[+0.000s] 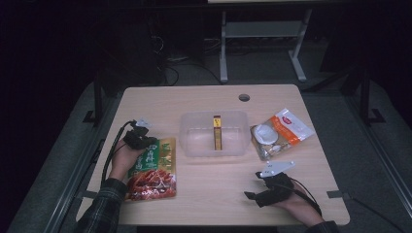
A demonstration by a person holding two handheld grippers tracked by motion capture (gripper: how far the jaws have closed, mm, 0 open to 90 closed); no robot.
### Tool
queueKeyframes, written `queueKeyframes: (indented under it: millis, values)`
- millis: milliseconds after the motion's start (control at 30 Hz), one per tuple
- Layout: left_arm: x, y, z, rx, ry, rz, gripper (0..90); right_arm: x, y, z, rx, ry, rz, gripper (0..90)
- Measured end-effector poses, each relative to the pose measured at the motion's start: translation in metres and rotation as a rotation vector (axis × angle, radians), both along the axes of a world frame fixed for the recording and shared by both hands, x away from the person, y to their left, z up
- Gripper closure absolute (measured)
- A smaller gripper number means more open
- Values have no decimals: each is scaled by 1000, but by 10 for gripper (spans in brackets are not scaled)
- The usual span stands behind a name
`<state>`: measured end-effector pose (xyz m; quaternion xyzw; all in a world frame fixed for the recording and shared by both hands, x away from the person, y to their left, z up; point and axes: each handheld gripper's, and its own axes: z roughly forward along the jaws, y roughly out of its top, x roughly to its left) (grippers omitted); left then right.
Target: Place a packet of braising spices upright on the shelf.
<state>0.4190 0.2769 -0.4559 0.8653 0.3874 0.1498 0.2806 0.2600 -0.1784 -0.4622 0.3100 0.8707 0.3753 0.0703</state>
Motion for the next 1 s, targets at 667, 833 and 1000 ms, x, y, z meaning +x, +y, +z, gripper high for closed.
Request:
queueKeyframes:
  millis: [667, 833, 1000]
  values:
    - [-44, -41, 1, -45, 65, -187, 900, -2, 0, 2, -4, -14, 8, 174]
    - [-57, -53, 1, -45, 73, -233, 900, -2, 0, 2, -4, -20, 12, 174]
    - [-69, -68, 0, -62, 81, -287, 900, -2, 0, 2, -3, -16, 9, 175]
